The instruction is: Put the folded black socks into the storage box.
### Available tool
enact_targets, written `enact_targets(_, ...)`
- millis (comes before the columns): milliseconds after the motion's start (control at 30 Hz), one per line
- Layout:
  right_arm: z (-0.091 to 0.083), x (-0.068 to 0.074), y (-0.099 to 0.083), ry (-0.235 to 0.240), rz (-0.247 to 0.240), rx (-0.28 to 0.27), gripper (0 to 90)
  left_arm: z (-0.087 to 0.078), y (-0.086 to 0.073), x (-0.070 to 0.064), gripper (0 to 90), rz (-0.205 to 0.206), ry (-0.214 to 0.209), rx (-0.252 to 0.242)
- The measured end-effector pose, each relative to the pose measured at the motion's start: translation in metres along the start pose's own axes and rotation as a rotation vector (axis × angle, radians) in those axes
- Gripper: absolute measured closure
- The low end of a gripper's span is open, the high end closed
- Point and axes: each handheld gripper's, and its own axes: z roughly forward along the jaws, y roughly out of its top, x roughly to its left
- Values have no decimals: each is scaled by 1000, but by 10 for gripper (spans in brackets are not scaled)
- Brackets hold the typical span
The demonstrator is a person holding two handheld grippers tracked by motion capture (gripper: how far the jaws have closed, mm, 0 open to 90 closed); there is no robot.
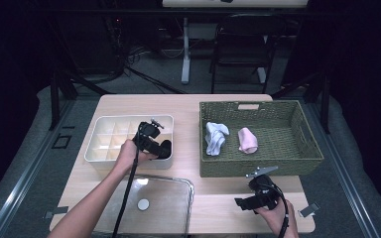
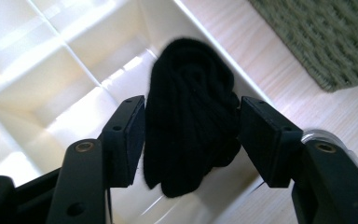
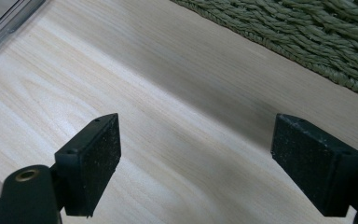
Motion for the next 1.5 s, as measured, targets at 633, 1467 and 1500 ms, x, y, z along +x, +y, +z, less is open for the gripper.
enact_targets(633, -4, -1, 0, 18, 4, -30, 146, -37, -28, -39, 109, 101, 46, -174)
enact_targets(1467, -7, -3, 0, 37, 4, -57, 78, -29, -98, -76, 0, 126, -14, -177)
enact_targets(1500, -7, -3, 0, 40, 5, -62, 75, -29, -100, -76, 0, 123, -14, -182)
